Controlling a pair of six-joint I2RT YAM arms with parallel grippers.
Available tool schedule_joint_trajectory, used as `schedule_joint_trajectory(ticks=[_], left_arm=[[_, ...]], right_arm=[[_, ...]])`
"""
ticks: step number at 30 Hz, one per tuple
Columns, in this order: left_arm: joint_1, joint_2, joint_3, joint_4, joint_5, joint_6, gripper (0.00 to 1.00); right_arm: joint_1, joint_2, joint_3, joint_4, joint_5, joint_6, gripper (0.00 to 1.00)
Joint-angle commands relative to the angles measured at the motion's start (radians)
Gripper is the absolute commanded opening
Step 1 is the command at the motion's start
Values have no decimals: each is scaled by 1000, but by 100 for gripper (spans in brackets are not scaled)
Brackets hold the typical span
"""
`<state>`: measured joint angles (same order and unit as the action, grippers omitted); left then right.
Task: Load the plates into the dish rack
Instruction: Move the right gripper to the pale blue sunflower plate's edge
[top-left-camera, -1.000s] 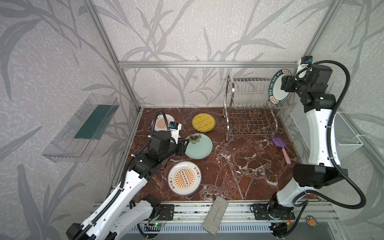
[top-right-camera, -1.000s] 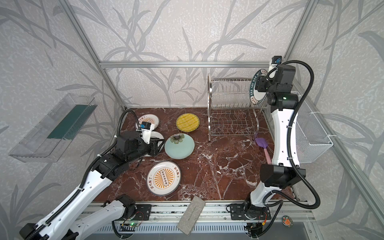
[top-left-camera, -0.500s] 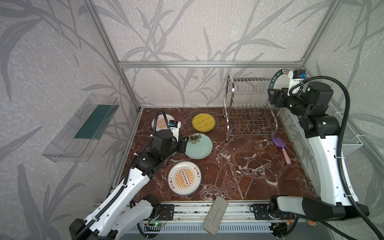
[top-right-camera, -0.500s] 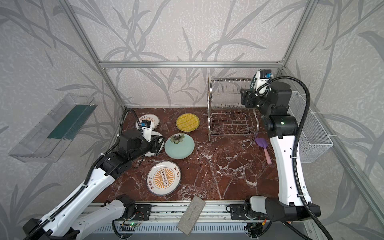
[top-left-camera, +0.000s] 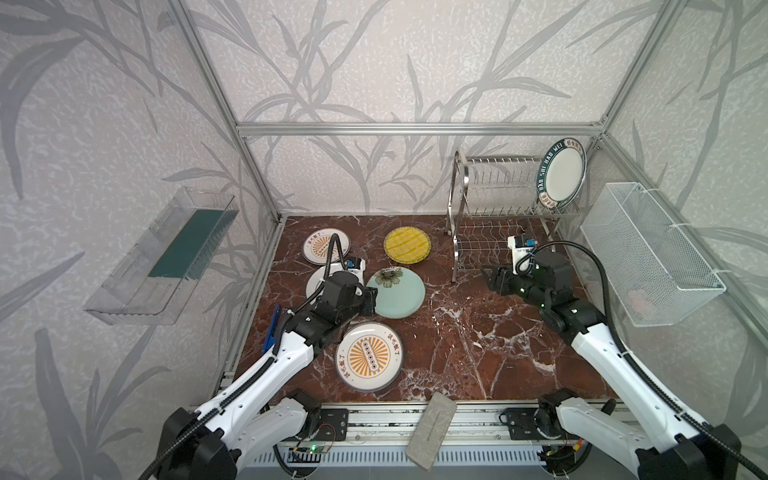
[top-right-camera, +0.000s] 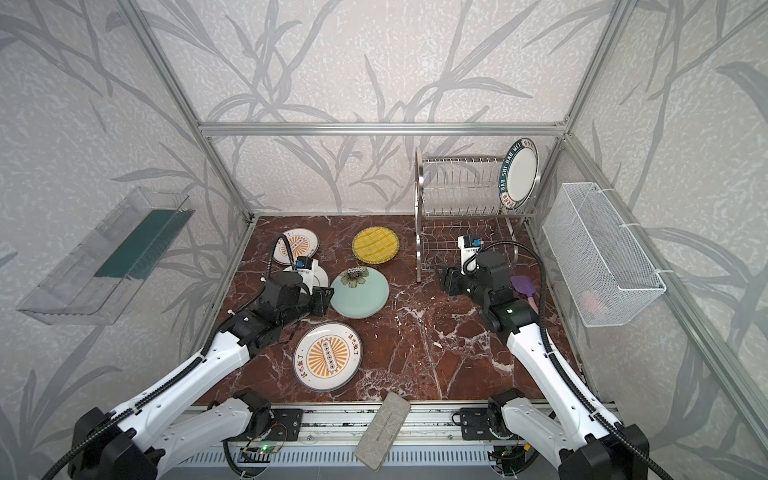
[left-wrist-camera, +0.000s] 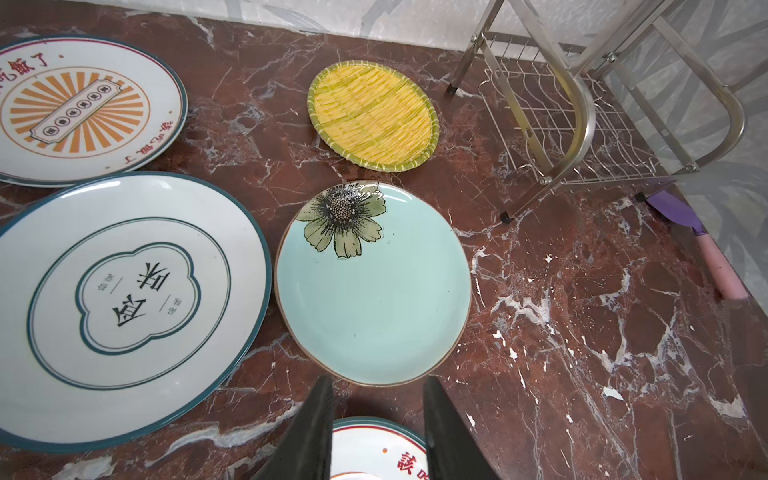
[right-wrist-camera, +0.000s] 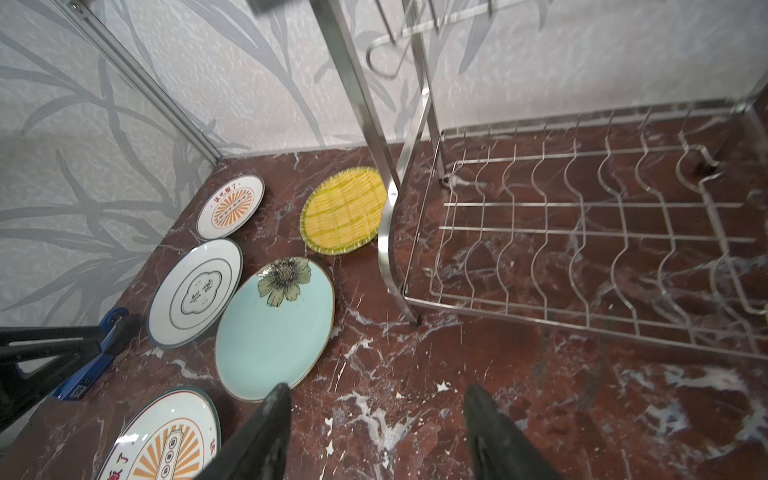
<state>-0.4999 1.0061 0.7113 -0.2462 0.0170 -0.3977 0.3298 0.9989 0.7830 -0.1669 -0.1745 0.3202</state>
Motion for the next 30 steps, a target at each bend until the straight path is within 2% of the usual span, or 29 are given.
schedule_joint_trajectory(ticks=[1, 10, 17, 22, 25, 30], left_arm=[[3, -5, -21, 19, -24, -39, 35], [45, 13, -52, -12, -2, -90, 34], [122, 66, -70, -2, 75, -147, 33], [164, 93, -84, 20, 117, -180, 32], [172, 97, -88, 21, 120, -188, 32], [173, 95, -94, 42, 153, -195, 32]], right_arm=[[55, -5, -63, 171, 3, 73, 65], [166, 156, -163, 320, -9, 174, 65], [230, 335, -220, 514, -14, 398, 64], [273, 451, -226, 613, -19, 504, 62], [288, 514, -231, 669, -16, 557, 49], [308, 616, -205, 723, -29, 593, 48]])
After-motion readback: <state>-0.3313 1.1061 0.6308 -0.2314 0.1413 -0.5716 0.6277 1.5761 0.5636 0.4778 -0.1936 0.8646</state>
